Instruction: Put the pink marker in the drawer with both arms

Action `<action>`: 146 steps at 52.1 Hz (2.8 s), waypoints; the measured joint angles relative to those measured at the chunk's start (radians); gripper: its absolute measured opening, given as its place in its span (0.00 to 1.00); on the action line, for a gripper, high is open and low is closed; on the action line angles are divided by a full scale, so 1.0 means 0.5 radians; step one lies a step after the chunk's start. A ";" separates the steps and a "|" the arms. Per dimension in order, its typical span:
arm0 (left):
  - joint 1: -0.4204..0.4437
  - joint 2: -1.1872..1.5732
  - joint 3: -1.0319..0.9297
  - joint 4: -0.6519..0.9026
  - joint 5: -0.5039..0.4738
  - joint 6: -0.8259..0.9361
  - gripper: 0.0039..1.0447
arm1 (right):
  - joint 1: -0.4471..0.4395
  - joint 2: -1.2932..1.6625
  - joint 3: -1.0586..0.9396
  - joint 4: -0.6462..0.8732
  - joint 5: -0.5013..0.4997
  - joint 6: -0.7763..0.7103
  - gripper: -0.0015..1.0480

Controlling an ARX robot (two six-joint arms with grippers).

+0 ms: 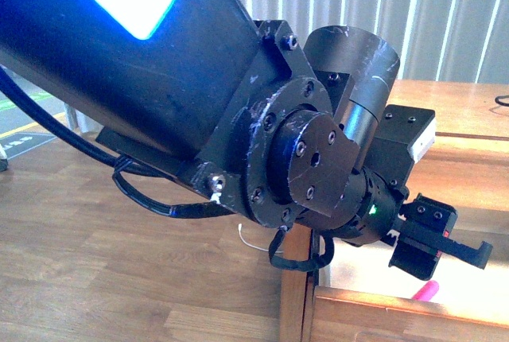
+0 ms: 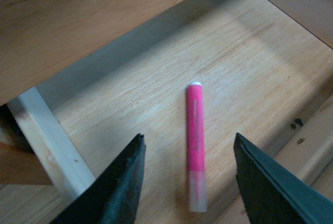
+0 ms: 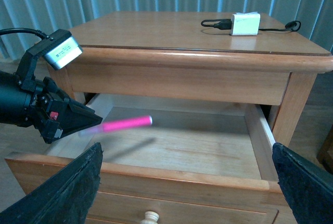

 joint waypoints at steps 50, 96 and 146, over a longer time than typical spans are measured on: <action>0.397 -1.952 -1.656 0.565 -0.838 -0.233 0.94 | 0.000 0.000 0.000 0.000 0.000 0.000 0.92; 0.579 -3.731 -2.580 -0.237 -1.095 -0.581 0.83 | 0.000 0.000 0.000 0.000 -0.001 -0.001 0.92; 1.318 -4.137 -2.742 -0.318 -0.347 -0.223 0.04 | 0.001 0.000 0.000 -0.002 0.000 -0.001 0.92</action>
